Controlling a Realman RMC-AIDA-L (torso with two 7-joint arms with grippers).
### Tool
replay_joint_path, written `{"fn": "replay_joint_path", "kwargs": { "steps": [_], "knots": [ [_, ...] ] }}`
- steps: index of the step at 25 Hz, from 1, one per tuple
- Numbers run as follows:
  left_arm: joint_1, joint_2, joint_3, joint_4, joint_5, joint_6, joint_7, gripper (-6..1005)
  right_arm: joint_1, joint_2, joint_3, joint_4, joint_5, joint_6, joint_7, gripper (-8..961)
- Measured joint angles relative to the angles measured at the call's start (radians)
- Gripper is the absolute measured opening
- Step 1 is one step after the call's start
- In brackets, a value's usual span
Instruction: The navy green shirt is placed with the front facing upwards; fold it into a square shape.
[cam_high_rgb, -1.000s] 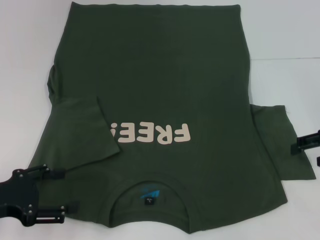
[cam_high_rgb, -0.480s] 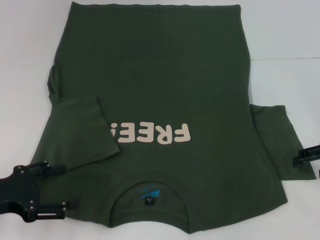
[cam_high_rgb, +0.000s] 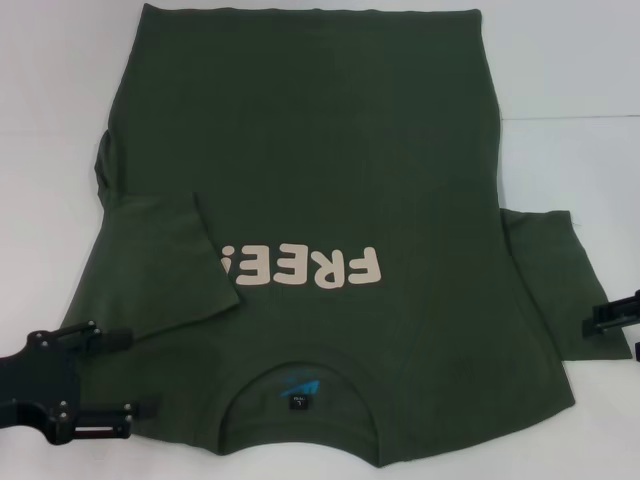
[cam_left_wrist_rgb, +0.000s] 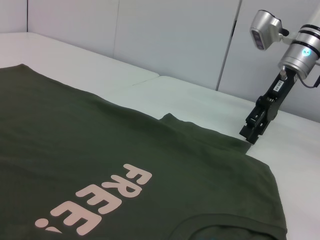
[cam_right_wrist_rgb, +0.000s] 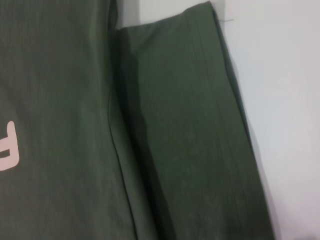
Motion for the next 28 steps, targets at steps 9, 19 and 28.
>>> {"fn": "replay_joint_path", "kwargs": {
  "steps": [9,19,28],
  "knots": [
    [0.0,0.0,0.004,0.005,-0.003,0.0,-0.002,933,0.001,0.002,-0.004,0.006,0.0,0.004,-0.002,906],
    [0.0,0.0,0.006,0.006,-0.007,0.0,-0.004,933,0.002,0.002,-0.005,0.006,0.001,0.007,-0.003,906],
    [-0.005,0.0,0.003,0.006,-0.008,0.0,-0.004,933,0.009,0.002,-0.004,0.007,0.006,0.009,-0.001,906]
  ]
}}
